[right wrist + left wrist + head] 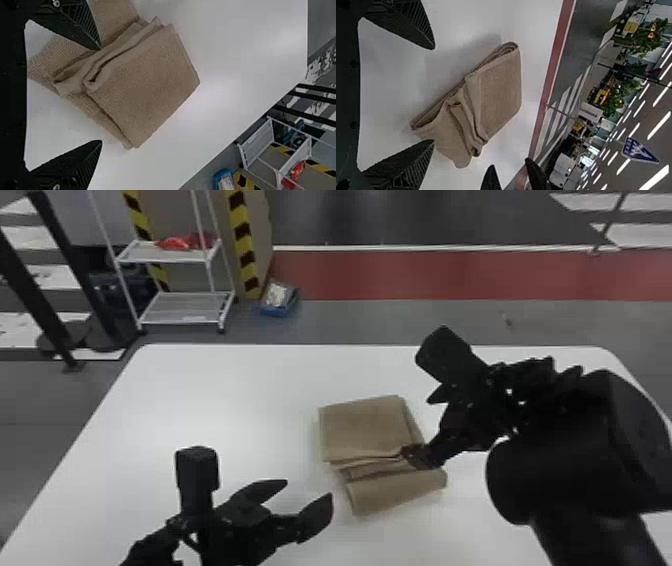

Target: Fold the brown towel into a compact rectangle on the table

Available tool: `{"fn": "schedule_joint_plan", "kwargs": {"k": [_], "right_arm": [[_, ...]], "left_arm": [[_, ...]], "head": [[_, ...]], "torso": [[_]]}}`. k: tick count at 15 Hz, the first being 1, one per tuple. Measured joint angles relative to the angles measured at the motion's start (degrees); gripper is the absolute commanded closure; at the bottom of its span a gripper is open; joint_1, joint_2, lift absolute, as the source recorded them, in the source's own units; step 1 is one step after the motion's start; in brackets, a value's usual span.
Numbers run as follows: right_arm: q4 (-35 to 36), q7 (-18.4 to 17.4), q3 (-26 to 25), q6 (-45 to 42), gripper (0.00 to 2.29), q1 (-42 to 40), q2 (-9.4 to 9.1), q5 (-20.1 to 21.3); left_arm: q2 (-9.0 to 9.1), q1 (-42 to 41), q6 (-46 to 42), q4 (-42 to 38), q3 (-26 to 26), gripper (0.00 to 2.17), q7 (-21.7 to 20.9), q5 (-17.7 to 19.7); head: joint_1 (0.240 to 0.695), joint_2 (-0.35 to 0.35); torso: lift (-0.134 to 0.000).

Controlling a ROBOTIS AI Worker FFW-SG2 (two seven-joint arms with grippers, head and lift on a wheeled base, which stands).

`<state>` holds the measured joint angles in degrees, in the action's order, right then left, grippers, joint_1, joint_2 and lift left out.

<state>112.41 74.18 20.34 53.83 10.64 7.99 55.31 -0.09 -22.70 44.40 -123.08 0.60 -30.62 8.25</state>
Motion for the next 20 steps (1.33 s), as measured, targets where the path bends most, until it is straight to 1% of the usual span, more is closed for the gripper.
{"fn": "schedule_joint_plan", "kwargs": {"k": [2, 3, 4, 6, 7, 8, 9, 11, 14, 16, 17, 18, 19, 20], "right_arm": [[-0.36, -3.55, -0.05, 3.14, 0.06, 0.37, -0.07, 0.19], [-0.74, -4.89, -0.02, 4.83, 0.06, 0.68, -0.08, 0.36], [-1.15, -5.91, 0.17, 5.98, 0.06, 0.91, -0.11, 0.66], [-1.59, -6.93, 0.60, 6.68, 0.06, 1.05, -0.24, 1.10], [-1.65, -6.98, 0.72, 6.75, 0.06, 1.12, -0.45, 1.21], [-1.66, -6.97, 0.80, 6.82, 0.06, 1.22, -0.60, 1.25], [-1.66, -6.95, 0.94, 7.10, 0.06, 1.28, -0.72, 1.28], [-1.66, -6.87, 1.22, 7.89, 0.06, 1.27, -0.84, 1.29], [-1.58, -6.86, 1.05, 8.34, 0.06, 1.09, -0.87, 1.29], [-1.56, -6.86, 0.99, 8.36, 0.06, 1.10, -0.93, 1.24], [-1.52, -6.70, 1.05, 8.35, 0.06, 1.12, -1.00, 1.19], [-1.53, -6.20, 1.20, 8.23, 0.06, 1.26, -1.01, 1.22], [-1.59, -5.71, 1.40, 8.03, 0.06, 1.53, -0.97, 1.32], [-1.83, -4.92, 1.67, 7.62, 0.07, 1.80, -0.83, 1.47]], "left_arm": [[0.00, -0.54, -3.91, 1.20, -2.79, 0.07, 1.03, -0.36], [0.00, -0.69, -5.65, 1.86, -4.11, 0.07, 1.02, -0.49], [0.00, -0.74, -7.25, 2.50, -5.36, 0.08, 0.98, -0.65], [0.01, -0.73, -11.17, 3.99, -7.56, 0.08, 1.81, -0.90], [-0.03, -0.69, -13.75, 5.03, -9.01, 0.08, 4.16, -1.47], [-0.08, -0.55, -16.60, 6.17, -10.59, 0.08, 7.15, -2.89], [-0.13, -0.10, -20.54, 7.97, -12.67, 0.08, 10.62, -5.71], [-0.17, 1.36, -26.10, 12.02, -15.53, 0.08, 14.61, -10.86], [-0.53, 2.14, -29.03, 15.48, -17.36, 0.08, 18.49, -15.32], [-1.71, 2.07, -30.01, 16.19, -19.21, 0.08, 23.73, -18.45], [-2.27, 2.08, -30.52, 16.83, -20.62, 0.08, 27.71, -21.37], [-2.53, 2.10, -30.87, 17.53, -21.80, 0.08, 29.98, -24.48], [-2.61, 2.12, -30.99, 17.97, -22.43, 0.08, 30.44, -26.36], [-2.62, 2.13, -31.01, 18.22, -22.70, 0.08, 30.38, -27.01]], "head": [[0.695, -0.036], [0.695, -0.074], [0.695, -0.092], [0.695, -0.114], [0.695, -0.123], [0.695, -0.123], [0.695, -0.122], [0.695, -0.126], [0.695, -0.129], [0.695, -0.124], [0.695, -0.111], [0.695, -0.107], [0.695, -0.106], [0.695, -0.107]], "torso": [[-0.124], [-0.124], [-0.124], [-0.124], [-0.124], [-0.124], [-0.124], [-0.124], [-0.124], [-0.124], [-0.124], [-0.124], [-0.124], [-0.124]]}}
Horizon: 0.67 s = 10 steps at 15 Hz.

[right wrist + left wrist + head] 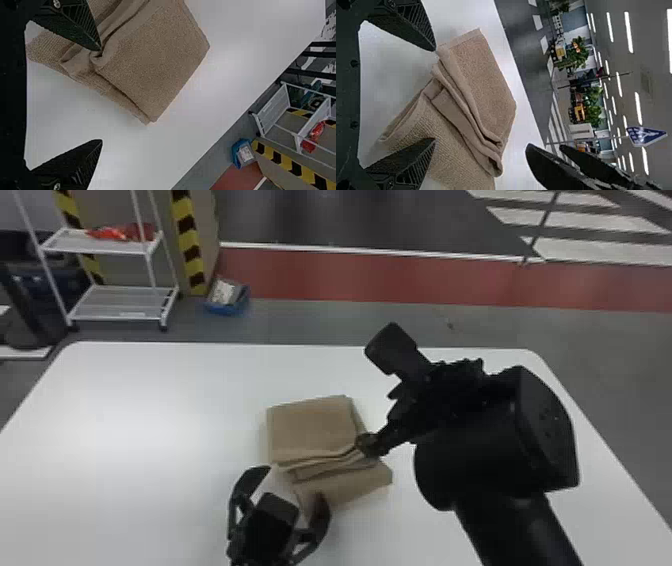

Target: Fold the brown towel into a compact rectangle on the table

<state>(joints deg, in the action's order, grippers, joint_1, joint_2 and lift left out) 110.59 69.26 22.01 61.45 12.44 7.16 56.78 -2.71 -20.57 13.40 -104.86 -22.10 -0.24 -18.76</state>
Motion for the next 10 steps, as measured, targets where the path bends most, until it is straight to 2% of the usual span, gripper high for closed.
{"fn": "schedule_joint_plan", "kwargs": {"k": [2, 6, 10], "right_arm": [[-1.24, 1.83, 1.67, -1.62, 0.08, 0.69, 0.58, 1.01], [-5.58, 2.53, 7.13, -4.69, 0.09, 2.02, 1.45, 4.55], [-10.21, 1.56, 11.81, -7.42, 0.10, 3.30, 0.40, 7.92]], "left_arm": [[-0.01, 0.01, 0.08, 0.24, -0.32, 0.08, -0.11, -0.29], [-0.01, 0.09, 0.25, 0.27, -0.49, 0.08, -0.11, -0.31], [-0.02, 0.16, 0.28, 0.11, -0.35, 0.08, 0.25, -0.38]], "head": [[0.695, -0.101], [0.695, -0.085], [0.695, -0.057]], "torso": [[-0.124], [-0.124], [-0.124]]}}
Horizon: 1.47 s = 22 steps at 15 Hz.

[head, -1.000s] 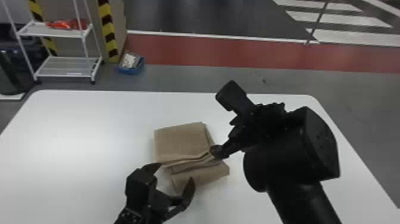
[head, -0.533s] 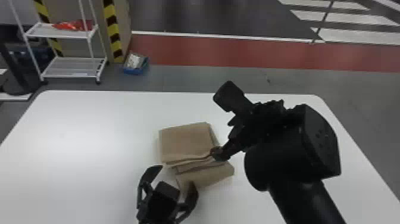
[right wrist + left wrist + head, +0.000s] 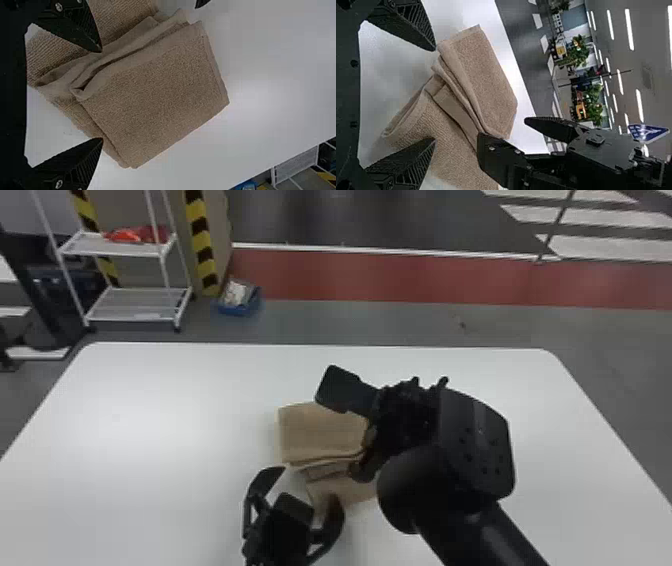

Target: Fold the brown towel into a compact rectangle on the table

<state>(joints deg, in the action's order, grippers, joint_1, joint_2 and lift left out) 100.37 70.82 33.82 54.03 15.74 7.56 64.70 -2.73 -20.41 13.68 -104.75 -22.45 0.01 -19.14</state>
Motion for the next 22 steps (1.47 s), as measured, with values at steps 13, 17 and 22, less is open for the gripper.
{"fn": "schedule_joint_plan", "kwargs": {"k": [13, 17, 22], "right_arm": [[-7.88, 0.17, 6.41, -1.69, 0.12, 3.78, -2.76, 4.78], [-9.21, 0.09, 7.33, -2.18, 0.42, 3.95, -3.07, 5.84], [-8.52, -0.96, 6.71, -2.13, 0.50, 3.93, -3.53, 4.85]], "left_arm": [[-0.12, 0.03, 2.69, -1.18, 0.55, 0.08, -0.52, 0.07], [-0.28, -0.10, 3.55, -1.39, 0.54, 0.08, -0.97, 0.09], [-0.35, -0.15, 3.51, -1.41, 0.48, 0.08, -1.03, 0.08]], "head": [[0.695, -0.011], [0.695, -0.007], [0.695, -0.001]], "torso": [[-0.124], [-0.124], [-0.124]]}}
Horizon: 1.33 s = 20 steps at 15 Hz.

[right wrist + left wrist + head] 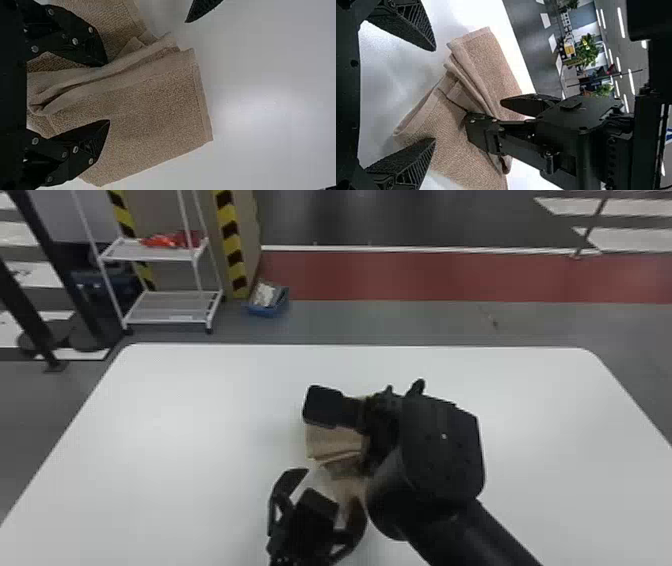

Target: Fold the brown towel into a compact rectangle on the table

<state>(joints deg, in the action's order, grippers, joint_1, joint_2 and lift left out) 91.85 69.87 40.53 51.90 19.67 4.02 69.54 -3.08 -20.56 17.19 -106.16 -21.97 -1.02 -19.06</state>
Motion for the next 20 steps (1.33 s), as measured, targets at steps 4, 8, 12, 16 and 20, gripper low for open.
{"fn": "schedule_joint_plan", "kwargs": {"k": [4, 8, 12, 16, 20], "right_arm": [[0.61, -2.47, -1.04, 0.35, 0.50, -0.36, -0.10, -0.33], [0.61, -2.02, -1.00, 0.20, 0.82, -0.50, -0.30, -0.22], [0.50, -1.37, -0.82, -0.63, 1.33, -0.50, -0.67, -0.28], [0.57, 0.55, -1.59, -1.16, 1.43, -0.57, -0.68, -0.39], [3.57, 2.09, -2.75, -1.42, 1.43, -1.22, -0.02, -1.57]], "left_arm": [[-0.01, -0.01, 0.00, -0.01, -0.12, 0.08, -0.03, -0.02], [-0.07, -0.01, 0.00, -0.01, -0.10, 0.08, -0.03, -0.03], [-0.09, -0.01, -0.17, -0.01, -0.09, 0.08, -0.03, -0.02], [-0.12, -0.01, -0.18, 0.02, -0.09, 0.08, -0.03, 0.07], [-0.17, -0.01, -0.07, -0.33, -0.35, 0.08, -0.08, 0.02]], "head": [[0.695, -0.007], [0.695, -0.007], [0.695, 0.004], [0.695, 0.003], [0.695, 0.003]], "torso": [[-0.124], [-0.124], [-0.124], [-0.124], [-0.124]]}}
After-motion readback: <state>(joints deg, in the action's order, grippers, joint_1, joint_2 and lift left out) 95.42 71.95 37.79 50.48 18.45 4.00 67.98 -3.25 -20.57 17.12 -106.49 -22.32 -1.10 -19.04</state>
